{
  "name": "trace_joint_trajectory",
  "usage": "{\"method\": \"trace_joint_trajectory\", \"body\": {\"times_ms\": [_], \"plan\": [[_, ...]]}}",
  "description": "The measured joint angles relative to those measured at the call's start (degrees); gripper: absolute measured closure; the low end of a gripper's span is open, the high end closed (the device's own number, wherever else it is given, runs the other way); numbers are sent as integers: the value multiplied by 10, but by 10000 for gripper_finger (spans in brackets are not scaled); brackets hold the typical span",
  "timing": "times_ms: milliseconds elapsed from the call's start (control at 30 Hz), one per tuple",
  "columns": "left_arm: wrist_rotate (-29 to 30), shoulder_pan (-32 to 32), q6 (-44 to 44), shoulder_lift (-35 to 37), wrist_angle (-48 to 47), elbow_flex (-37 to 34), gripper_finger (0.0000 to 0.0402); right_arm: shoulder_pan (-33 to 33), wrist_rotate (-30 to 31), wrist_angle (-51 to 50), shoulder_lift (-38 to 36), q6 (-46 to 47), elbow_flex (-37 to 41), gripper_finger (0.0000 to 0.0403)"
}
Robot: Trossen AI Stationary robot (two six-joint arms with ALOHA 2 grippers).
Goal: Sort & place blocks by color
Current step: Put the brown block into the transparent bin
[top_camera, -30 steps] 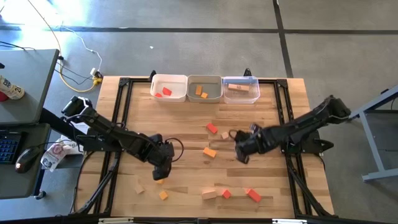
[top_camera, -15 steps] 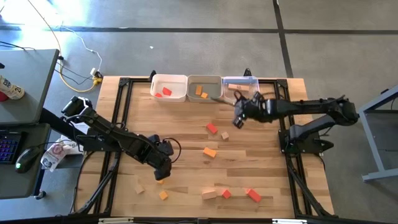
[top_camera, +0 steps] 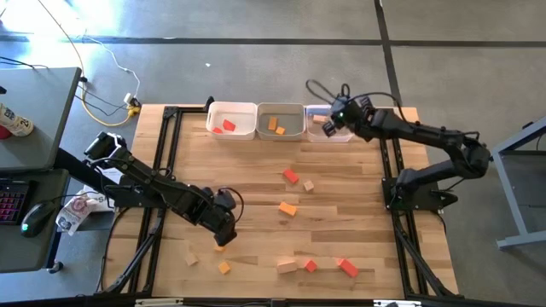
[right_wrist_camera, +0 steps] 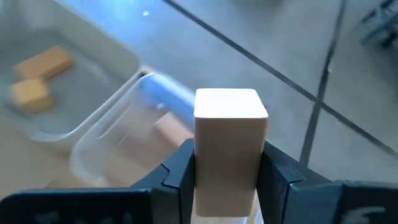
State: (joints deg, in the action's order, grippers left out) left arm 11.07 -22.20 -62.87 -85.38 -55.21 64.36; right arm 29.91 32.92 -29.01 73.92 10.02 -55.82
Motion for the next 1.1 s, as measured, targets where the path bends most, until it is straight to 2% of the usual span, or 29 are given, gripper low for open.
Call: {"method": "trace_joint_trajectory", "body": {"times_ms": [300, 400, 567, 733, 800, 1000, 1100], "plan": [[0, 0, -1, 0, -9, 0, 163, 78, -67, 42, 63, 30, 4, 302], [-7, 0, -1, 0, -11, 0, 163, 88, -77, 40, 97, 31, 4, 302], [-14, 0, -5, 0, -12, 0, 163, 100, -126, 41, 146, 43, 4, 302], [-15, 0, -21, 0, -12, 0, 163, 103, -140, 40, 178, 41, 4, 302], [-17, -1, -37, 0, -12, 0, 163, 103, -135, 40, 183, 32, 4, 283], [-22, -13, -98, 0, -12, 0, 163, 102, -116, 42, 173, 31, 4, 161], [-27, -20, -138, 0, -12, 0, 163, 102, -115, 41, 160, 40, 4, 128]]}}
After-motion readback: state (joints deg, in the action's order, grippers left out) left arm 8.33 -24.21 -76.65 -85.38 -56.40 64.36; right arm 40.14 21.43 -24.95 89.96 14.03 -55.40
